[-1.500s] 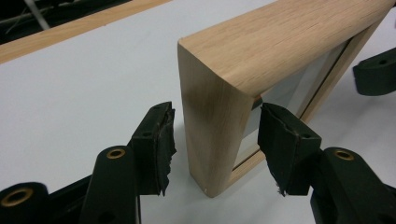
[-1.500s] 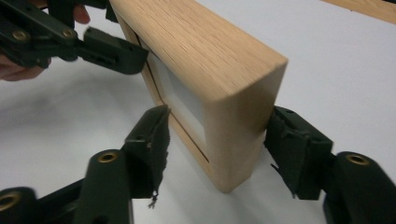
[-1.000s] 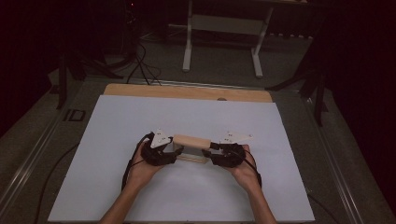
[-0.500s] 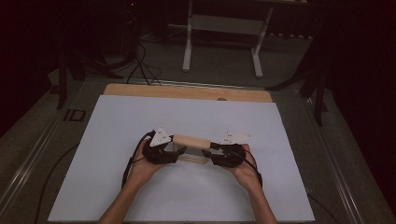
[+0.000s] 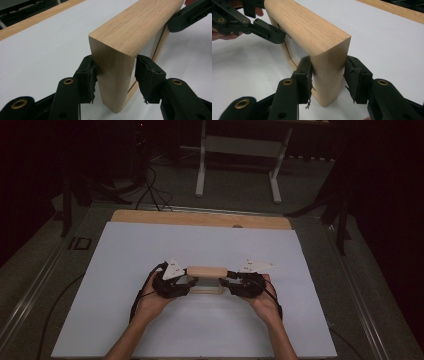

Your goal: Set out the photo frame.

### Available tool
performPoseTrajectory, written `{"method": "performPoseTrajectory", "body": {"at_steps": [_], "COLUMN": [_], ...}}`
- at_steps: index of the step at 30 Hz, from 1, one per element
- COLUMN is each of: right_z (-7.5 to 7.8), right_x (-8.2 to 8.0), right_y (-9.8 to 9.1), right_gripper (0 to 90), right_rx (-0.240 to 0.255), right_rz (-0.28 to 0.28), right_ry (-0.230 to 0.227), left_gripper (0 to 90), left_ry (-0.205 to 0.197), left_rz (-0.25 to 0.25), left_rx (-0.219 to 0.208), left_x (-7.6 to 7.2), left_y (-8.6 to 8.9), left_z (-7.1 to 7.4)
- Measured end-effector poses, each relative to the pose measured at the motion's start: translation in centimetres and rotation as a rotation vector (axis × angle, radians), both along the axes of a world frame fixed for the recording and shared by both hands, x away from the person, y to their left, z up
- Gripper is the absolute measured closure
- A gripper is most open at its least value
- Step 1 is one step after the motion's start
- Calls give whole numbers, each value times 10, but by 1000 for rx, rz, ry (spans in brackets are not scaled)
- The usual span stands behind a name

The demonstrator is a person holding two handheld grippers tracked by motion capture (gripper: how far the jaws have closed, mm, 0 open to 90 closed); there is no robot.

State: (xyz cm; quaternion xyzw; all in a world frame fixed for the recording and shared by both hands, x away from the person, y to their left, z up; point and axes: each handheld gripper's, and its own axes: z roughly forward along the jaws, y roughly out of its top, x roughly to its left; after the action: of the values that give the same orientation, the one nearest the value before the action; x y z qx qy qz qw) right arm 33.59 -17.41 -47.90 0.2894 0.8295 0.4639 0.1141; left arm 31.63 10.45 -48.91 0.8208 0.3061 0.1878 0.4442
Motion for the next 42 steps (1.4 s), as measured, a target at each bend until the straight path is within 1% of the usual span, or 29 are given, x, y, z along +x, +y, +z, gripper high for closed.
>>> {"method": "performPoseTrajectory", "body": {"at_steps": [3, 4, 5, 6, 7, 9, 11, 16, 17, 18, 22, 25, 29, 30, 32, 34, 35, 37, 42], "right_z": [0, 0, 0, 1, 1, 2, 2, 2, 1, 1, 0, -1, -1, -3, -3, -3, -2, -2, 0], "right_x": [0, 0, 0, 1, 1, 3, 4, 8, 10, 10, 14, 19, 24, 26, 26, 25, 25, 23, 20], "right_y": [0, -1, -1, -2, -2, -3, -3, -1, 0, 0, 3, 7, 12, 13, 13, 11, 10, 8, 11], "right_gripper": [588, 608, 608, 656, 656, 657, 647, 583, 544, 544, 469, 432, 390, 400, 407, 460, 490, 521, 531], "right_rx": [0, 3, 3, 17, 17, 46, 42, 34, 41, 41, 46, 42, 41, 48, 48, 48, 53, 53, 41], "right_rz": [-6, -25, -25, -44, -44, -47, -42, -25, -16, -16, -2, 6, 20, 36, 36, 42, 46, 57, 53], "right_ry": [-1, -2, -2, -2, -2, 8, 9, 11, 16, 16, 19, 33, 33, 39, 39, 41, 46, 49, 27], "left_gripper": [538, 560, 560, 582, 582, 587, 586, 583, 581, 581, 577, 576, 574, 563, 558, 562, 559, 559, 562], "left_ry": [9, 13, 16, 16, 18, 21, 19, 16, 15, 13, 10, 9, 10, 12, 19, 21, 29, 54, 52], "left_rz": [-2, -1, 0, 4, 9, 12, 14, 16, 16, 15, 15, 15, 17, 18, 22, 42, 49, 46, 45], "left_rx": [2, -4, -2, 2, 4, 0, -4, -1, 2, 4, 6, 9, 7, 7, 1, -3, -15, -46, -36], "left_x": [-1, -1, -1, -1, -1, -1, -1, -1, -1, -1, -1, -1, -1, 0, 0, 2, 3, 5, 5], "left_y": [1, 2, 2, 2, 3, 3, 3, 3, 2, 2, 2, 2, 2, 2, 3, 5, 7, 10, 11], "left_z": [1, 1, 2, 2, 3, 3, 2, 2, 2, 2, 2, 2, 2, 2, 2, 3, 3, 3, 4]}}
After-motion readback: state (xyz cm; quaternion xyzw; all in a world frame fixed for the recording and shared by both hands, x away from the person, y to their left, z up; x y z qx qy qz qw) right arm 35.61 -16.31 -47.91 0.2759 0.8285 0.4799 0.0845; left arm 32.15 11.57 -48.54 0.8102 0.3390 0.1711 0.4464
